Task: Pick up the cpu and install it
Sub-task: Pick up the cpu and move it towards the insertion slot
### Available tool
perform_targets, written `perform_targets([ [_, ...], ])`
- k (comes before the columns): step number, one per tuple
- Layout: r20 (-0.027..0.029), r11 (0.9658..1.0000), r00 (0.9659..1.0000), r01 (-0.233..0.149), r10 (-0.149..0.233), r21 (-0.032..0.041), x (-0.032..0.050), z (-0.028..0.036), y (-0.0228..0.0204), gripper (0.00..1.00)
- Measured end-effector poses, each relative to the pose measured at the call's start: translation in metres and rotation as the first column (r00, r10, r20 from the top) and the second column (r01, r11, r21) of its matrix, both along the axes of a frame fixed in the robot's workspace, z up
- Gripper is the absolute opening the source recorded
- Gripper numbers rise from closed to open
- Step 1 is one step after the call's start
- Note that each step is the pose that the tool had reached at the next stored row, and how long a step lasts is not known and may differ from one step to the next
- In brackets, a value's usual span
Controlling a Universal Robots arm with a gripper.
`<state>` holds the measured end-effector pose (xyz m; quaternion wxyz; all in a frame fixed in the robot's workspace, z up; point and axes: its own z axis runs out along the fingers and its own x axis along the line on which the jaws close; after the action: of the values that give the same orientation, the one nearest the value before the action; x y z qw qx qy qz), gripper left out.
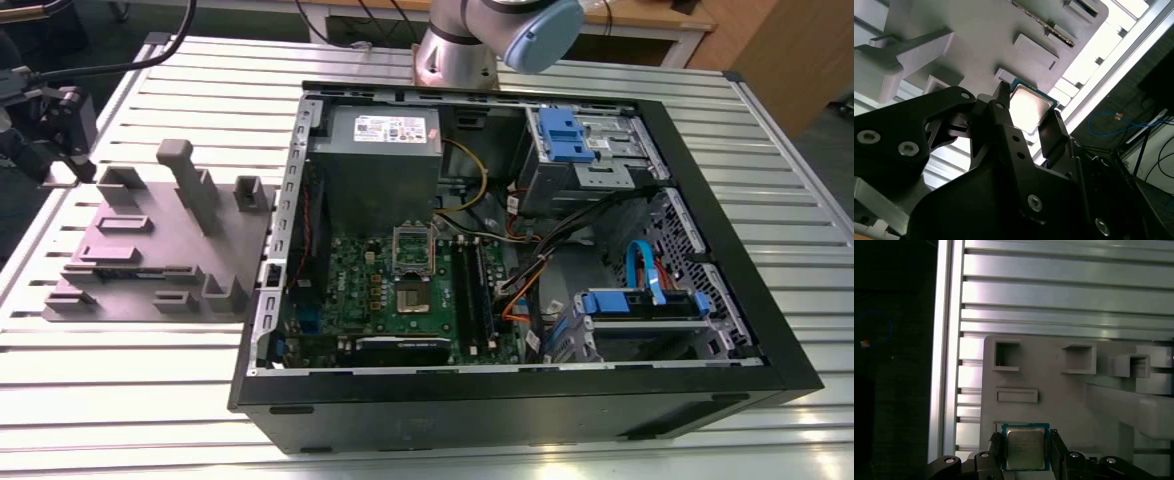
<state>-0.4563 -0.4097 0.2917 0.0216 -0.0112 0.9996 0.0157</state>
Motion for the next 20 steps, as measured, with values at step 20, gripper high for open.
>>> perform_targets([
  [20, 0.0002, 1.0000, 1.0000, 0.000, 0.000, 0.0001, 0.0039, 0.0096, 0.0000, 0.47],
])
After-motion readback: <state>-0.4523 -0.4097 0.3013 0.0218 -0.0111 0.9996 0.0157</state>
